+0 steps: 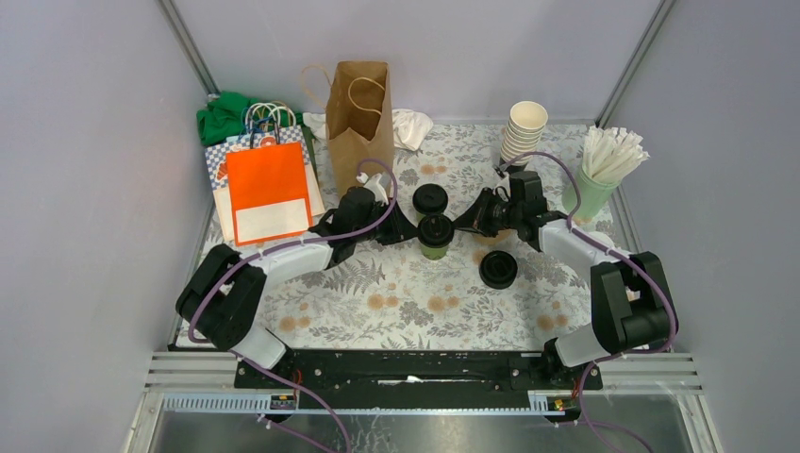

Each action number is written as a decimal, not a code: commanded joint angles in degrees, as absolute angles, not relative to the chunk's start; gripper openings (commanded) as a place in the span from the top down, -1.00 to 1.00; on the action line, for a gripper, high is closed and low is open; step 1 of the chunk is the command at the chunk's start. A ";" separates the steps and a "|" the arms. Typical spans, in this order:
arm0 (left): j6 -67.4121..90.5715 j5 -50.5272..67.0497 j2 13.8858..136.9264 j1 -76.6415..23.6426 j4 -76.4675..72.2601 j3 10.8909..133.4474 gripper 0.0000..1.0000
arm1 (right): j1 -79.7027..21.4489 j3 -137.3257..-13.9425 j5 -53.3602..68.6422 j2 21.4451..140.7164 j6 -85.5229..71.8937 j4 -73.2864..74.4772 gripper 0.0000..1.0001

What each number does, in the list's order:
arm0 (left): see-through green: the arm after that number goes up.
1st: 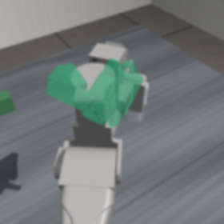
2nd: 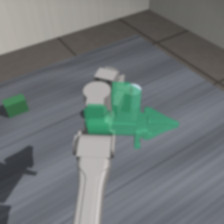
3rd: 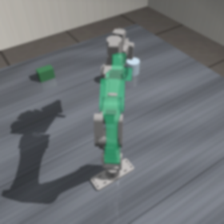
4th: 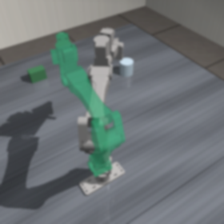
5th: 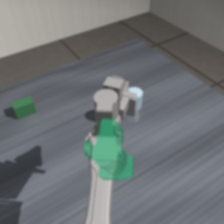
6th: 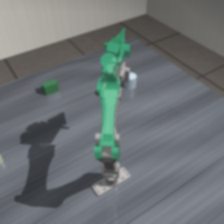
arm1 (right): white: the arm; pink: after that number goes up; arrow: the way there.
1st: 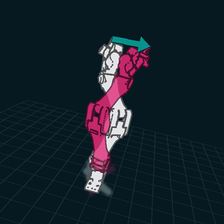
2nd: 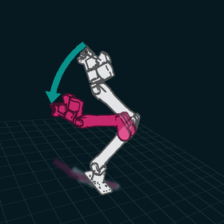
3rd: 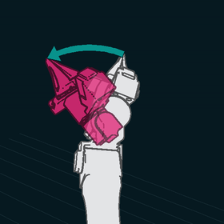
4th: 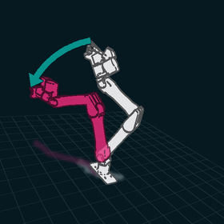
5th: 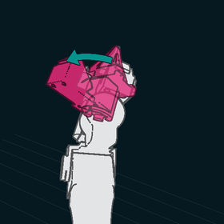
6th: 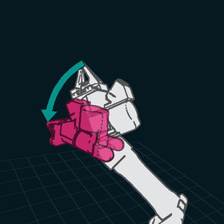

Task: Pack the takeout coffee
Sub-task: Adjust the cup lid on the coffee cup.

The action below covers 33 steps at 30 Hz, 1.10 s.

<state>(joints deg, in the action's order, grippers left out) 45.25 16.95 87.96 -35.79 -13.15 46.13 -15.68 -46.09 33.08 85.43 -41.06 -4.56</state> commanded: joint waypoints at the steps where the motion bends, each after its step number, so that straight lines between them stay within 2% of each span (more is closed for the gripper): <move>1: 43.51 16.07 91.05 -36.47 -10.60 47.35 0.59 | -17.49 -44.34 32.17 89.96 -40.26 8.69 0.80; 33: 42.19 16.22 93.35 -36.90 -9.84 48.26 0.61 | -17.49 -46.74 32.43 97.58 -37.07 18.03 0.72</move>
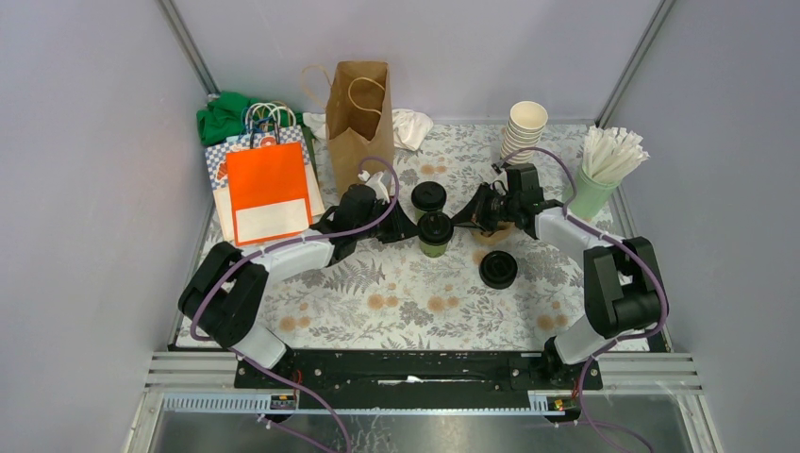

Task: Pack the takeout coffee
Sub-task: Adjust the cup lid on the coffee cup.

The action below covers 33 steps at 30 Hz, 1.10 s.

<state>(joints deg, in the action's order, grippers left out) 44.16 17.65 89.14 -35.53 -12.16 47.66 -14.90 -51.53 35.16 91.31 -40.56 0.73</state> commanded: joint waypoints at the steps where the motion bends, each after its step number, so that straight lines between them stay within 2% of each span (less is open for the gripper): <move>1: 42.19 16.18 93.41 -36.99 -9.84 48.25 0.61 | -17.47 -46.76 32.37 97.59 -36.93 18.28 0.72; 33: 41.55 18.98 90.49 -38.06 -5.84 51.51 0.63 | -19.47 -49.74 32.09 85.37 -39.39 25.27 0.69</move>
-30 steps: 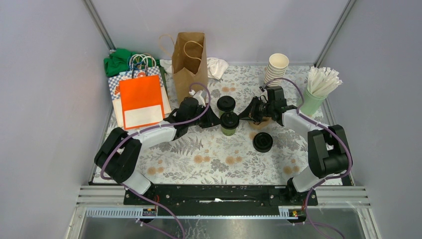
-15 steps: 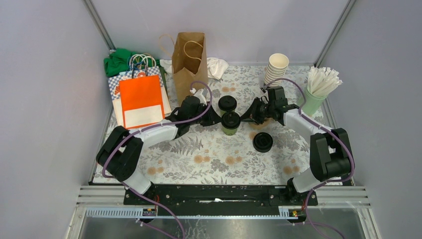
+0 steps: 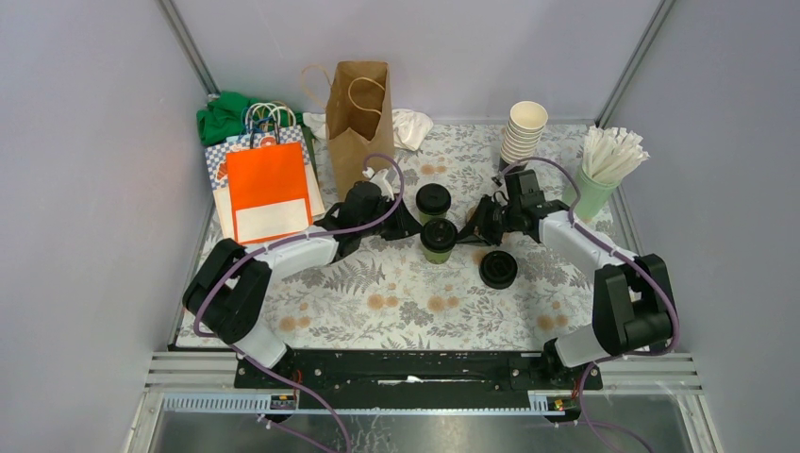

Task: Pack the takeout coffee
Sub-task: Adjust the cup lid on the coffee cup.

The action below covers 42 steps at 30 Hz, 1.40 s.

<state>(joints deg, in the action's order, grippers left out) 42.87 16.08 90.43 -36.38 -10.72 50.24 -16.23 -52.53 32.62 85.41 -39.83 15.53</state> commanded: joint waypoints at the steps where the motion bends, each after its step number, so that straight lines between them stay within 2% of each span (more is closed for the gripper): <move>1: 41.38 18.92 90.45 -38.06 -5.48 51.77 0.63 | -19.73 -49.46 31.94 85.00 -39.72 25.21 0.68; 8: 41.09 19.07 90.55 -38.06 -4.64 52.97 0.62 | -20.29 -46.43 31.00 81.83 -40.70 24.72 0.60; 13: 39.78 17.42 88.88 -38.06 -1.95 54.40 0.50 | -20.19 -49.59 26.65 78.58 -38.51 28.26 0.32; 15: 39.20 16.18 87.90 -38.08 -0.51 55.18 0.47 | -20.21 -51.03 25.87 77.85 -38.33 28.46 0.27; 25: 36.65 13.26 89.20 -38.01 4.06 60.73 0.43 | -20.22 -60.24 25.93 80.89 -36.67 29.45 0.24; 31: 35.75 10.07 86.02 -37.97 7.10 61.99 0.39 | -19.49 -62.43 23.35 80.75 -34.85 31.45 0.26; 34: 37.56 10.76 83.23 -37.97 6.80 59.94 0.39 | -18.18 -61.85 23.66 81.30 -34.03 30.72 0.34; 42: 42.28 10.87 74.12 -38.44 0.27 47.89 0.37 | -17.67 -58.52 27.41 81.99 -33.28 27.03 0.36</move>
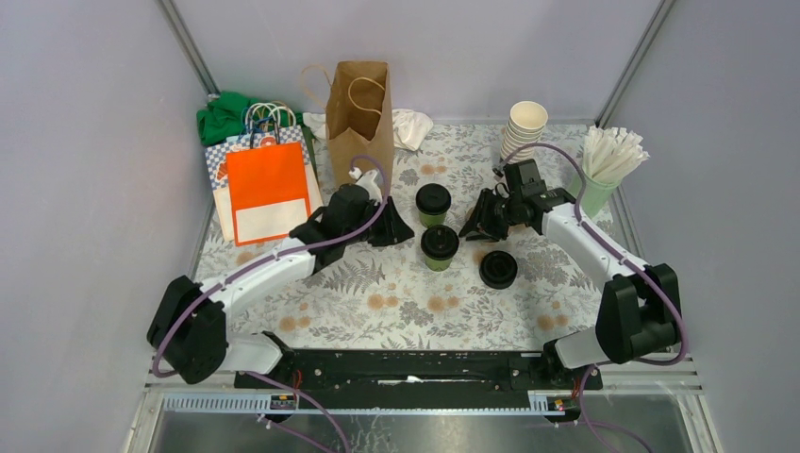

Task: Pack the takeout coffee
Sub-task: Adjust the cup lid on the coffee cup.

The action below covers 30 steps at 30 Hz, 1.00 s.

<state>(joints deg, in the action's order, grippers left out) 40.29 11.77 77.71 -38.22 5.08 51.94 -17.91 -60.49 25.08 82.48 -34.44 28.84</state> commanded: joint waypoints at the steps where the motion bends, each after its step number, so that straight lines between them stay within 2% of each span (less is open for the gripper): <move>1: 41.95 11.62 74.06 -38.41 0.19 47.67 0.37 | -17.67 -57.29 27.71 80.93 -33.38 26.19 0.35; 7: 42.82 18.73 73.87 -38.41 -8.92 45.04 0.34 | -17.66 -49.61 31.12 75.36 -32.87 22.36 0.19; 13: 42.43 19.52 77.69 -37.20 -10.90 45.43 0.27 | -17.75 -44.37 35.78 73.17 -35.56 16.64 0.02; 19: 43.33 22.69 81.93 -34.45 -14.88 46.92 0.30 | -17.75 -41.15 39.96 73.82 -39.60 10.15 0.01; 30: 46.41 25.97 87.80 -33.47 -20.67 47.37 0.32 | -17.75 -35.83 39.72 73.59 -49.24 -0.99 0.03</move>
<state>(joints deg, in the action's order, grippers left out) 45.10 23.42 86.67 -33.80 -15.03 45.01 -17.85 -36.23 38.22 74.67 -45.74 5.04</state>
